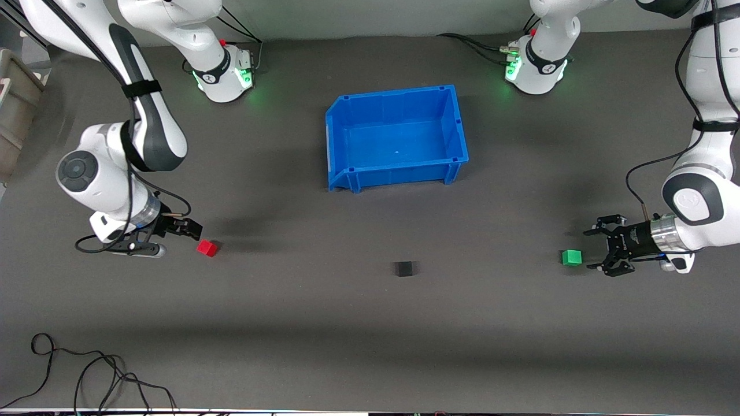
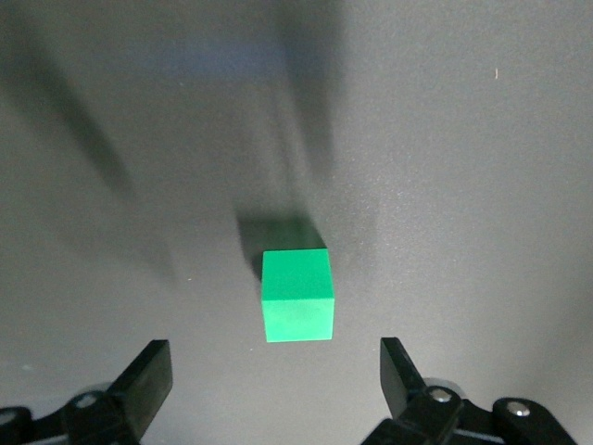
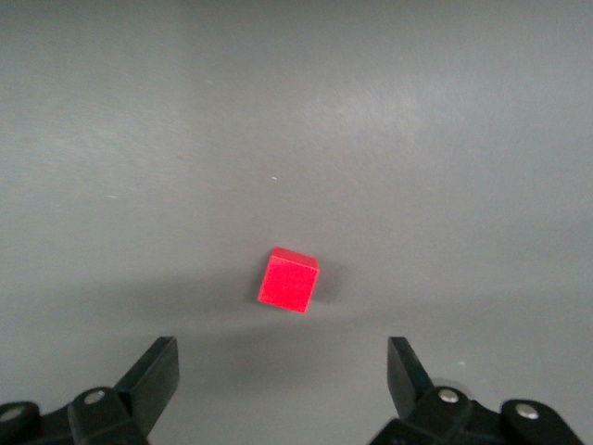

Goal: Attach green and red cubes to black cube
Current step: 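Reach the right gripper to the red cube while the left gripper reaches the green cube, then close the right gripper on the red cube while the left gripper grasps green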

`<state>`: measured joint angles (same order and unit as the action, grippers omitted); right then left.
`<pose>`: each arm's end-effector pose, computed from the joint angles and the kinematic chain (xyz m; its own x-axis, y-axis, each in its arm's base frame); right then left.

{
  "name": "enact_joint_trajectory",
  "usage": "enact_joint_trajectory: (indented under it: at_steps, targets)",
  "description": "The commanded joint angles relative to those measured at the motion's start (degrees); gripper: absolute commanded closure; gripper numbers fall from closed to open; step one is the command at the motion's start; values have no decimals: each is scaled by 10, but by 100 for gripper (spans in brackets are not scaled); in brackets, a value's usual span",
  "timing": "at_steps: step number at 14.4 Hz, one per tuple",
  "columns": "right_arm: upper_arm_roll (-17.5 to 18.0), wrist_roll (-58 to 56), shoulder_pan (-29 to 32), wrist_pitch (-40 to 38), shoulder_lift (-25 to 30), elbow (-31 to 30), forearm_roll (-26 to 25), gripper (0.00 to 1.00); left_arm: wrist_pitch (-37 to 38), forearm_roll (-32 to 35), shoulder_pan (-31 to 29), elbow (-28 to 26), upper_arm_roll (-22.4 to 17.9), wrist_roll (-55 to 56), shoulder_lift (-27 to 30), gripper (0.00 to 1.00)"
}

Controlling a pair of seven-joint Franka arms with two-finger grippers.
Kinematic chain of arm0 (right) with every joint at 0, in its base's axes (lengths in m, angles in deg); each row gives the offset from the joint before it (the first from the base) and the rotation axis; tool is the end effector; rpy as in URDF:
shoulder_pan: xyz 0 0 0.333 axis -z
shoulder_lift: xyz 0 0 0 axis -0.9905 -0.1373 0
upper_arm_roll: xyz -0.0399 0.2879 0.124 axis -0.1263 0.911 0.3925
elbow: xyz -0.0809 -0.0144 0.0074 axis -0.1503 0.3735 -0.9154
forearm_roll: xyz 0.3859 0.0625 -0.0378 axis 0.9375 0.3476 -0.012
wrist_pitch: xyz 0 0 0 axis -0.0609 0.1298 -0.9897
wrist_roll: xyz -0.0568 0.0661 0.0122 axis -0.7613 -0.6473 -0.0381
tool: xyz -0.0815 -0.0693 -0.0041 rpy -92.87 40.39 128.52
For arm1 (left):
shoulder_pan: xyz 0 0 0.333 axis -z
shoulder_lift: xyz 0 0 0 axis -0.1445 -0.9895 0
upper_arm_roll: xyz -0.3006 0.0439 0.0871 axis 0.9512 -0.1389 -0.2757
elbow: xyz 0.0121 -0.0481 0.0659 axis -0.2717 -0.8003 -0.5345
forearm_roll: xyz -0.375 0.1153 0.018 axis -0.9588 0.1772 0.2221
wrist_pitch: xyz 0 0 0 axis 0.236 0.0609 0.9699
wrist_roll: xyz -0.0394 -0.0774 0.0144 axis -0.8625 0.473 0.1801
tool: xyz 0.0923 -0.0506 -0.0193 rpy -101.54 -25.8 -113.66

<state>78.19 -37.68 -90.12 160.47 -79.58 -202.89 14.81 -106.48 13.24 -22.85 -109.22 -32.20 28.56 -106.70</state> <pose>0.5672 0.0186 0.2993 0.9877 -0.1412 0.0668 -0.1428 -0.9895 0.0203 0.6135 0.1180 0.2046 0.1100 0.8459 -0.5219 0.9938 -0.0865 0.0692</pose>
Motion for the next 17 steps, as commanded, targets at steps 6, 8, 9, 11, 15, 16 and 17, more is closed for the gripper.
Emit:
enact_joint_trajectory:
  at_steps: [6, 8, 9, 11, 15, 16, 17]
  targets:
    - [-5, 8, 3, 120, -92, -15, 110, 0, -68, -22, 9, -9, 11, -11, -24, 0]
    - [-5, 8, 8, 120, -103, -3, 111, 0, -82, -32, 14, -9, 16, -11, -30, 0]
    - [-5, 9, 9, 120, -112, 5, 113, 0, -84, -33, 14, -11, 16, -11, -30, 0]
    - [-5, 17, 9, 120, -128, 22, 137, 0, -85, -33, 14, -14, 16, -10, -29, 0]
    - [-4, 34, 3, 119, -145, 32, 142, 0, -85, -33, 12, -14, 16, -10, -31, 57]
    - [-4, 33, 3, 119, -151, 32, 142, 0, -85, -33, 12, -14, 16, -10, -31, 71]
    - [-4, 33, 3, 119, -156, 35, 142, 0, -85, -33, 12, -14, 16, -10, -31, 84]
